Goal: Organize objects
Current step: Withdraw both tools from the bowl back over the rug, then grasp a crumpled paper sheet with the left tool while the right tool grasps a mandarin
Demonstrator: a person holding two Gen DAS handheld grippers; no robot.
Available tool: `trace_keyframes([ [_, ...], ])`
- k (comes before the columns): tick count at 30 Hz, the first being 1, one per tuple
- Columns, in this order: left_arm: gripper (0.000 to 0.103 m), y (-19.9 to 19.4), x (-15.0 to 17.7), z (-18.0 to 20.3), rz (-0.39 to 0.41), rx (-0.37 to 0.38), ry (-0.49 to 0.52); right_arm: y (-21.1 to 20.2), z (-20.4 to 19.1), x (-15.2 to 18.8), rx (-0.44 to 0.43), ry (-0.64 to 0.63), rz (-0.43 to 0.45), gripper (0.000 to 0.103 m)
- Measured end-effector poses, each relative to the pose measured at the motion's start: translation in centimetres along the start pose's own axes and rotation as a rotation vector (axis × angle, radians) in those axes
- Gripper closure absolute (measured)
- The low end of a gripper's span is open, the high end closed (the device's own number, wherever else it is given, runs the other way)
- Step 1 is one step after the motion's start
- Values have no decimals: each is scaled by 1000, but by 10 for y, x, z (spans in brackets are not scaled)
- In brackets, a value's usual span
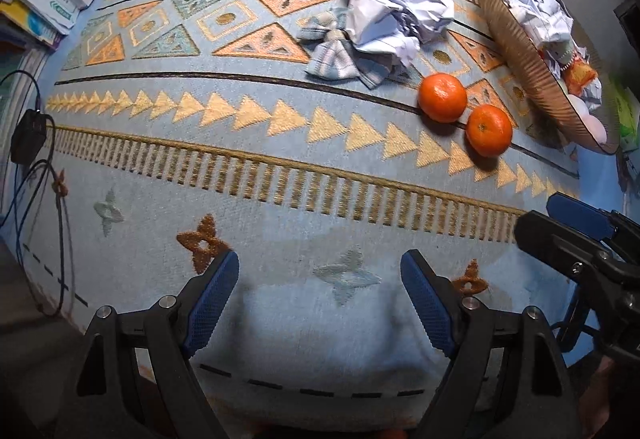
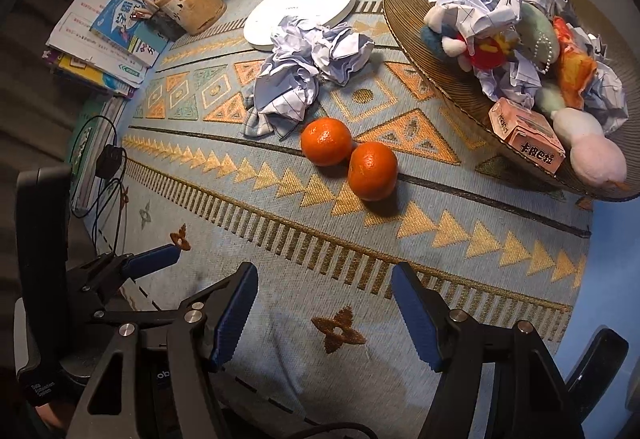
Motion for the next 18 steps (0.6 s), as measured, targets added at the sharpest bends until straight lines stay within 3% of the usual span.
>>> trace_keyframes([
  [7, 21, -19, -33, -30, 106, 33, -2, -6, 11, -15, 5, 40, 53, 35],
  [13, 21, -7, -111, 3, 158, 205, 121, 6, 25, -28, 52, 121, 74, 35],
  [18, 22, 8, -148, 25, 172, 255, 211, 17, 33, -41, 164, 115, 68, 35],
])
Point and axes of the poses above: each gripper's, at about its wrist camera, not at the fingertips, and y roughly the way its jaws point, z to its right, x to its underside, the point moved 9 cm from there along y, roughly the way its jaws point, and after that the axes turned 11 degrees about -x, right-handed, at the moved point
